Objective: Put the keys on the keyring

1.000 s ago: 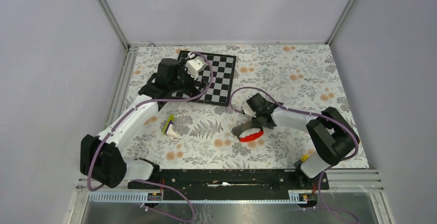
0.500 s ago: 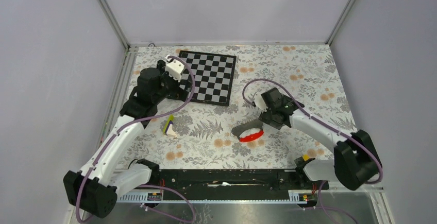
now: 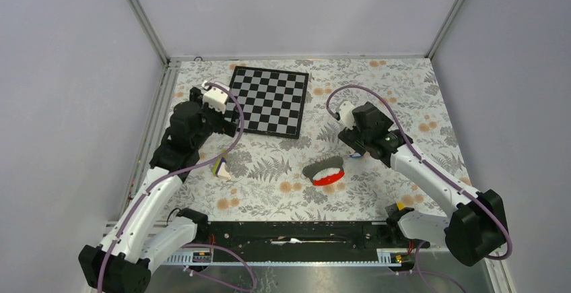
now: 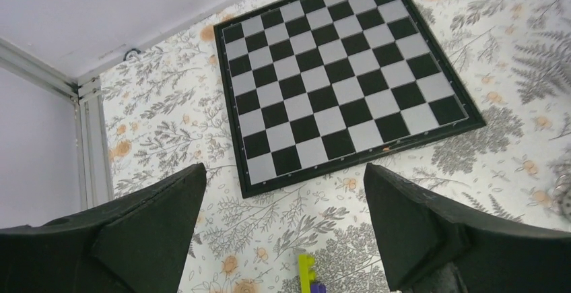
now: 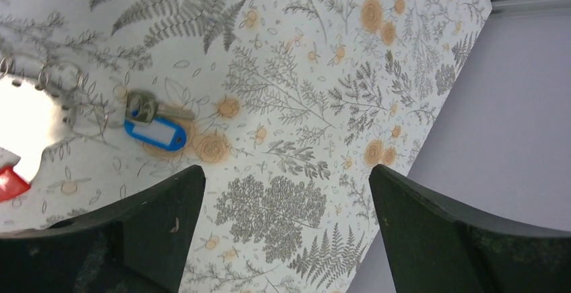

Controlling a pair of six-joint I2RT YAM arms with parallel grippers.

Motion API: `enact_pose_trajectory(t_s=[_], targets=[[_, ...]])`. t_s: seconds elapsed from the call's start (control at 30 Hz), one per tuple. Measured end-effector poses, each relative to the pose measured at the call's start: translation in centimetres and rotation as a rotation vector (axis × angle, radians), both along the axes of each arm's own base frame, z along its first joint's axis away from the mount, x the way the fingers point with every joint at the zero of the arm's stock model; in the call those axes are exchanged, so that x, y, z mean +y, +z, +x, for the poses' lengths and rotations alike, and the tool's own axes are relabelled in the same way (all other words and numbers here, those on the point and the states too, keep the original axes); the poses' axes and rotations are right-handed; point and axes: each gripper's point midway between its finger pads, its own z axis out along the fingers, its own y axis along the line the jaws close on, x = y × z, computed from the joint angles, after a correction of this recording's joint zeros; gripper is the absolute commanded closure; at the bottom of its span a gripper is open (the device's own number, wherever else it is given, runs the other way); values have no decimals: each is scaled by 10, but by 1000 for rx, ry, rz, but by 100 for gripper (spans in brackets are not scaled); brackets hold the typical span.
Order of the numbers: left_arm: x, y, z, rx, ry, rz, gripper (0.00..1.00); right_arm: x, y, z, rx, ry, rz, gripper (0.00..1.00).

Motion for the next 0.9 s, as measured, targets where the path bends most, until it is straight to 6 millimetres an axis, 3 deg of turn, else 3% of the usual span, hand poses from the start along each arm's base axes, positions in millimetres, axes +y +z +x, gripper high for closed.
enact_pose_trajectory(t_s=[0.1, 0.23, 0.4, 0.53, 0.67, 0.9], targets=[[1, -20, 2, 7, -8, 33, 1, -1, 2, 12, -37, -29, 35, 0], [-2, -61, 14, 50, -33, 77, 1, -6, 1, 37, -90, -86, 102, 0], [-7, -88, 39, 94, -6, 51, 1, -8, -20, 67, -63, -164, 184, 0], [-11, -91, 59, 117, 23, 16, 1, 1, -21, 84, -79, -197, 310, 0], [-11, -86, 75, 79, 63, -28, 1, 16, -4, 97, -155, -198, 470, 0], [3, -65, 83, -5, 151, -114, 1, 25, 31, 87, -256, -170, 619, 0]])
